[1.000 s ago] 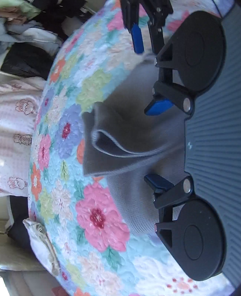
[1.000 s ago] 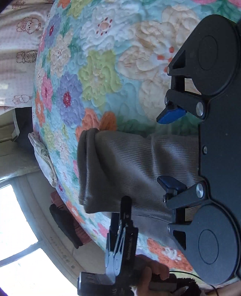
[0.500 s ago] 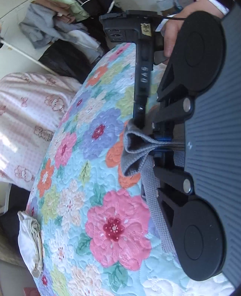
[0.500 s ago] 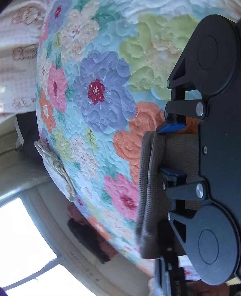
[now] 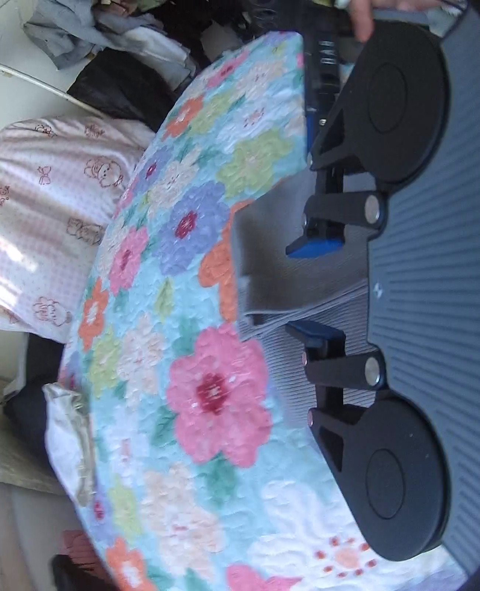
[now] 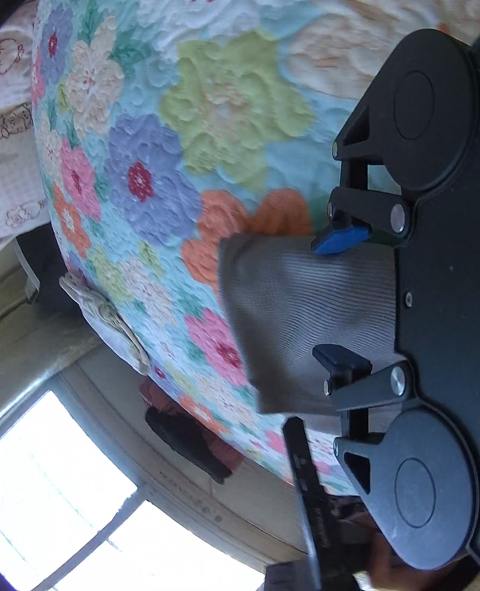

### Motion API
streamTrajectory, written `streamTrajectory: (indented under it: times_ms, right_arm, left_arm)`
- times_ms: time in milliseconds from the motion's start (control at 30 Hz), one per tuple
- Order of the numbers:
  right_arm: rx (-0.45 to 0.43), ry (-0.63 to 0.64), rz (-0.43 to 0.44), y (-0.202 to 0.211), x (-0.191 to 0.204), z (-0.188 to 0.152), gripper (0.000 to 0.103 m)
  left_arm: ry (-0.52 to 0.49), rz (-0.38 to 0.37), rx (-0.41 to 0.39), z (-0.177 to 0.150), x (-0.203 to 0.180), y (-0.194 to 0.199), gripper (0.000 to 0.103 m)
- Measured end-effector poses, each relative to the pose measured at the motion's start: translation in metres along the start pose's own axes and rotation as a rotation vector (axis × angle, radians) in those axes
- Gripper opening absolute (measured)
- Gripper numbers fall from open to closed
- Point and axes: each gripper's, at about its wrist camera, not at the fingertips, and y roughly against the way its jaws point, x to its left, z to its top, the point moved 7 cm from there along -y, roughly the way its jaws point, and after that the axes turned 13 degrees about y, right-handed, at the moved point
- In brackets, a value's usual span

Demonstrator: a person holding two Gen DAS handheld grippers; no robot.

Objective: Fold clothes

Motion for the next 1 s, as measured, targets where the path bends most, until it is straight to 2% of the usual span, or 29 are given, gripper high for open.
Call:
streamTrajectory:
  times_ms: [33,100,133,200,300,367,467,533,633,733,833,867,1000]
  right_arm:
    - [0.010,0.011,0.022,0.005,0.007,-0.012,0.069]
    - [0.060,0.037,-0.001,0.009,0.013,-0.034,0.072]
    - [0.093,0.045,-0.011,0.011,0.015,-0.046,0.072]
    - [0.107,0.040,0.001,0.019,0.021,-0.068,0.072]
    - [0.114,0.110,-0.007,0.031,0.038,-0.094,0.072]
    - [0.120,0.197,-0.031,0.037,0.053,-0.106,0.073]
    - [0.135,0.285,-0.051,0.038,0.065,-0.112,0.072]
    - [0.160,0.319,-0.068,0.036,0.068,-0.113,0.072]
    - [0.202,0.370,-0.089,0.036,0.075,-0.115,0.072]
    - [0.204,0.337,-0.054,0.047,0.074,-0.113,0.072]
    - [0.135,0.210,-0.009,0.066,0.058,-0.103,0.072]
    - [0.107,0.171,0.002,0.072,0.051,-0.099,0.072]
    - [0.040,0.044,0.018,0.074,0.024,-0.081,0.072]
  left_arm:
    - [0.027,-0.023,0.021,-0.006,0.001,0.000,0.042]
    - [0.062,-0.053,0.059,-0.021,0.001,-0.001,0.047]
    - [0.064,-0.048,0.074,-0.029,0.001,-0.002,0.049]
    - [0.056,-0.026,0.098,-0.050,0.001,-0.002,0.051]
    - [0.038,-0.026,0.125,-0.080,-0.001,0.007,0.055]
    - [0.003,-0.011,0.125,-0.097,-0.004,0.014,0.057]
    - [-0.126,0.019,0.119,-0.116,-0.018,0.025,0.064]
    - [-0.192,0.056,0.121,-0.123,-0.023,0.026,0.066]
    - [-0.223,0.124,0.121,-0.126,-0.020,0.025,0.066]
    - [-0.205,0.218,0.085,-0.119,-0.004,0.030,0.061]
    - [-0.200,0.346,0.051,-0.111,0.018,0.041,0.060]
    - [-0.178,0.349,0.047,-0.107,0.026,0.046,0.060]
    - [0.084,0.142,0.046,-0.091,0.058,0.060,0.060]
